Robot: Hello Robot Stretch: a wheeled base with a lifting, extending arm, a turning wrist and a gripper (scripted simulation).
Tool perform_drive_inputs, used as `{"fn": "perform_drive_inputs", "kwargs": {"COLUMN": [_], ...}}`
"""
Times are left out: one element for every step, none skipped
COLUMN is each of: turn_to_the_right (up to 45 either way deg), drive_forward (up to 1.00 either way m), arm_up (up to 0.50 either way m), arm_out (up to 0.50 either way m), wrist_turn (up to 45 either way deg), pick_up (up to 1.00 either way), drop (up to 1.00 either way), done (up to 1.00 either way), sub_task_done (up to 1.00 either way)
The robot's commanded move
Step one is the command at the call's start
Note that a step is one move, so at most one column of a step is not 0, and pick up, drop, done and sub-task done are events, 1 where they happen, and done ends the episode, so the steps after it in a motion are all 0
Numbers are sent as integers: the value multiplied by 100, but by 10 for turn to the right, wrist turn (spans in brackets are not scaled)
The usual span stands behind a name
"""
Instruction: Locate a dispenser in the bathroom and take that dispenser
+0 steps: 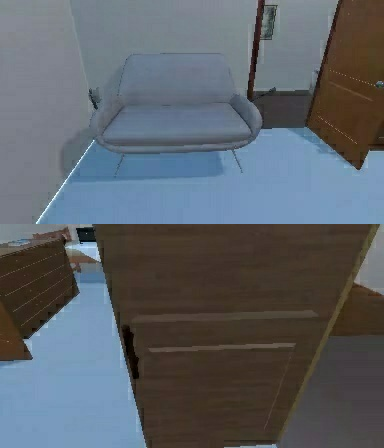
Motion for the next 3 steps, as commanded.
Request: {"fn": "perform_drive_inputs", "kwargs": {"turn_to_the_right": [0,450,330], "drive_forward": [50,0,0], "arm_up": [0,0,0], "arm_out": [0,0,0], "wrist_turn": [0,0,0], "pick_up": [0,0,0], "drop": [0,0,0], "done": [0,0,0], "sub_task_done": [0,0,0]}}
